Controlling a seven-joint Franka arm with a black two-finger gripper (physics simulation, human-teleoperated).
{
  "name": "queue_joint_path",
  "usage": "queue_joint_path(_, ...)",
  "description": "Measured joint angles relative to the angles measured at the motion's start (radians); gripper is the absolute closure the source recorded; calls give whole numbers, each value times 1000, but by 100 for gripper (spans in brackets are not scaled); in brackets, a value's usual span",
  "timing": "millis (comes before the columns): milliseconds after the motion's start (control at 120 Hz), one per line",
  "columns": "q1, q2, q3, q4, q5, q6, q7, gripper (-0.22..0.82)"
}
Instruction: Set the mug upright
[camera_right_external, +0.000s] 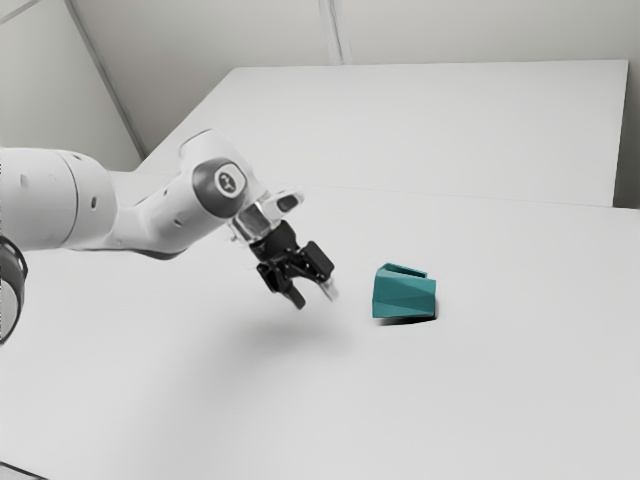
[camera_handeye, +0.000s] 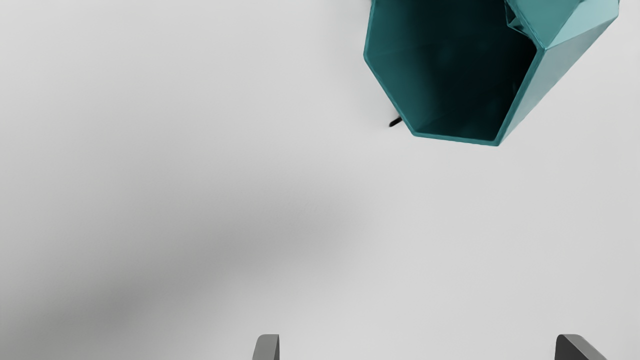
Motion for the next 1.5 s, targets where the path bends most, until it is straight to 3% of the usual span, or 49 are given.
queue_joint_path(508,-73,177,-1,184,-82,7,126,0)
queue_joint_path(983,-80,244,-1,254,-137,10,199,0)
queue_joint_path(1417,-68,335,-3,347,-346,-40,321,0)
queue_joint_path(1500,-69,336,-3,348,-366,-46,344,11)
